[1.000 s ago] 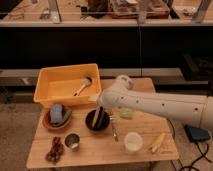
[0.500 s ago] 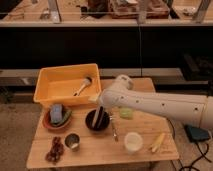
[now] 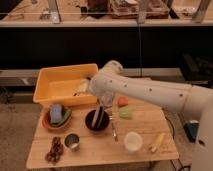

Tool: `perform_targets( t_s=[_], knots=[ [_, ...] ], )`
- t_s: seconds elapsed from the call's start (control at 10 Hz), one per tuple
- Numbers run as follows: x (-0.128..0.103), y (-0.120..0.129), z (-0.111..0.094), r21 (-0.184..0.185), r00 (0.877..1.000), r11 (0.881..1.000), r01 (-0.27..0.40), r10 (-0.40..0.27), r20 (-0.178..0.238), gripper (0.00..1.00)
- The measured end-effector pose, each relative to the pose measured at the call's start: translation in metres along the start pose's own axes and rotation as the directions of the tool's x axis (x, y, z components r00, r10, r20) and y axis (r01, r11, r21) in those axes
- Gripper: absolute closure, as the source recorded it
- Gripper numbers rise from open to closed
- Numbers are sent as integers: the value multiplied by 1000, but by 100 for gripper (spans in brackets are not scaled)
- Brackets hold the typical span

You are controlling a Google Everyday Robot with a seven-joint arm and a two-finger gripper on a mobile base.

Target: Place sponge in metal cup

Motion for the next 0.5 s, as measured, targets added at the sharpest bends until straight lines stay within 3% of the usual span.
perform_targets(
  t_s=[0.2, 0.4, 0.5],
  knots=[
    [0, -52, 6, 17, 991, 991, 130, -131, 36, 20],
    [-12, -98, 21, 13, 964, 966, 258, -258, 67, 20],
    [-21, -119, 31, -4, 944, 947, 321, -320, 79, 20]
  ],
)
